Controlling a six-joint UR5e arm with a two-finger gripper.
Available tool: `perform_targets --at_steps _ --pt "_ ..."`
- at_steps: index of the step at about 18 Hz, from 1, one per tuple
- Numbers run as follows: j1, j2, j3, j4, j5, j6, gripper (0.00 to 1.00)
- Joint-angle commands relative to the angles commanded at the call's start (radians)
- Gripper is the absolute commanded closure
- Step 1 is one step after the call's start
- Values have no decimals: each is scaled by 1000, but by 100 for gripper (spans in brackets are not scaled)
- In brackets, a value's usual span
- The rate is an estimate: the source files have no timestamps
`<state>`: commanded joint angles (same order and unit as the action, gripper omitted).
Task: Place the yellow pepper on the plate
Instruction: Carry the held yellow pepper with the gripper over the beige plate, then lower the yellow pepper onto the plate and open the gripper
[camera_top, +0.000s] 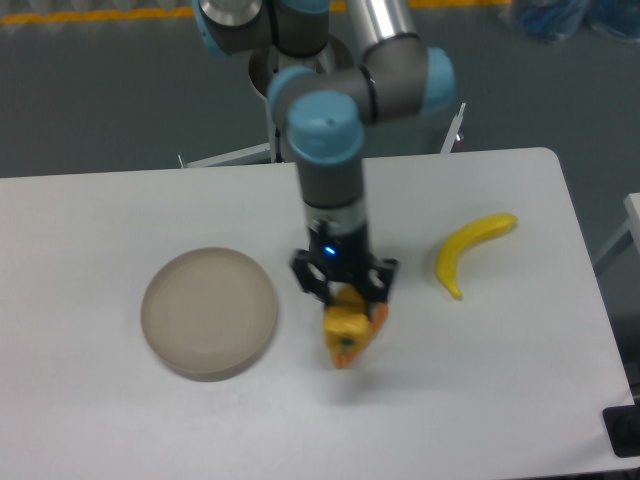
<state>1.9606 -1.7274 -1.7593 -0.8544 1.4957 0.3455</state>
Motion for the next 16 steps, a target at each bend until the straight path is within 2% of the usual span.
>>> perform_targets --at_steps 3,6,9,13,16 --pt "-87 -1 -37 0 11 -86 60" --pt "-140 -3 -69 0 14 -106 60" --pt "-175 -43 -92 0 18 -125 60" --pt "-184 -101 -112 12 29 -125 60" --pt "-186 -116 -112 20 54 -117 60"
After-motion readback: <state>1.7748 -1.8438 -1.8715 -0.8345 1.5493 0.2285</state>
